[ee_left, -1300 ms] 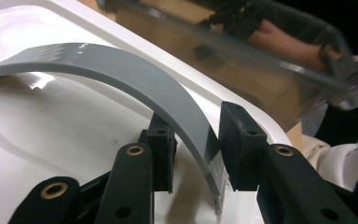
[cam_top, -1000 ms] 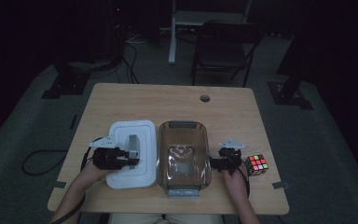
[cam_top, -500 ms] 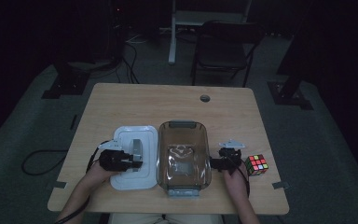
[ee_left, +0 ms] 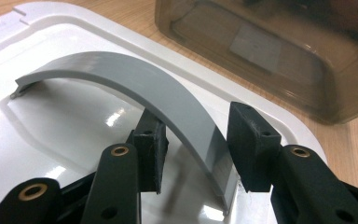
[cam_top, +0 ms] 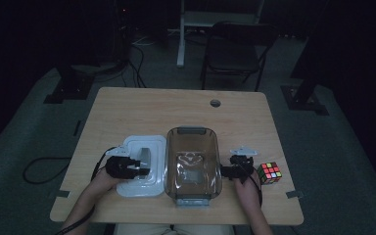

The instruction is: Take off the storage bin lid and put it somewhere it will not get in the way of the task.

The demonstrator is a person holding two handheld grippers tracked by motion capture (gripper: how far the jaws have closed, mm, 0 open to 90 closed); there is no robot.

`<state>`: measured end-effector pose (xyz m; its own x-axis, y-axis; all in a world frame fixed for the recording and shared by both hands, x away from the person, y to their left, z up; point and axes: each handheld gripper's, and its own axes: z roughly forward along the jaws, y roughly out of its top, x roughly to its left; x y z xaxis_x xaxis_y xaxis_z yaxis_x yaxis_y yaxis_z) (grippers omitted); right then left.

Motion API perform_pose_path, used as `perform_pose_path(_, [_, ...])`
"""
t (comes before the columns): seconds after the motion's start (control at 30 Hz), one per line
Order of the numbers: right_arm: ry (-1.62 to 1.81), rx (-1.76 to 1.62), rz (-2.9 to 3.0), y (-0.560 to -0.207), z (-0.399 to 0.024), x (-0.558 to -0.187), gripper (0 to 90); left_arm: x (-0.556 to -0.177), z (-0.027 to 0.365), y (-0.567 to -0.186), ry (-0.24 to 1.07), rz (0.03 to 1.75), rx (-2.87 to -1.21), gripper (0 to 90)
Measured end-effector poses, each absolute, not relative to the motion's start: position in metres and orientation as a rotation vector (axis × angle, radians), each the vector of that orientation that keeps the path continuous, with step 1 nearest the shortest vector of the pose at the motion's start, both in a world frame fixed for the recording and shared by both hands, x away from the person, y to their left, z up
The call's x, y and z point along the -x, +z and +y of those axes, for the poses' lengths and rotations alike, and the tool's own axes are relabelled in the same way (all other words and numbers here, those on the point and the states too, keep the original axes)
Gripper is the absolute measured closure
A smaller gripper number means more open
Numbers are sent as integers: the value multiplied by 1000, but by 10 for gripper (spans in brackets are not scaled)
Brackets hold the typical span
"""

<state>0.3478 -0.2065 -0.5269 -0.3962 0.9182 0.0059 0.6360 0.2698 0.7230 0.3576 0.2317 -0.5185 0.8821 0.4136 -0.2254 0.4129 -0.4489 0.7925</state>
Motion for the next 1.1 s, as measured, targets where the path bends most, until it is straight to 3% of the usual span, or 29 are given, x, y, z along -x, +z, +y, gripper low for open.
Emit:
perform_pose_path(0.1, [916,-1405,2130,-527,-207,-348,126,-357,234,-517,19,602,-2095,539])
perform_pose_path(0.17, [916,-1405,2130,-527,-207,-348,126,-356,235,-515,41,623,-2095,454])
perform_pose_path(0.37, [916,-1405,2130,-527,-207,-348,126,-353,243,-506,66,671,-2056,388])
perform_pose_path(0.43, [916,-1405,2130,-527,-207,-348,126,-352,244,-503,87,691,-2055,298])
perform_pose_path(0.73, [916,-1404,2130,-527,-207,-348,126,-349,249,-496,172,795,-2060,99])
perform_pose_path(0.87, [916,-1405,2130,-527,-207,-348,126,-346,254,-493,222,836,-2039,87])
perform_pose_path(0.9, [916,-1405,2130,-527,-207,-348,126,-345,255,-493,227,851,-2040,16])
perform_pose_path(0.93, [916,-1405,2130,-527,-207,-348,126,-345,257,-493,237,862,-2039,5])
perform_pose_path(1.1, [915,-1405,2130,-527,-207,-348,126,-340,263,-491,331,947,-2019,5])
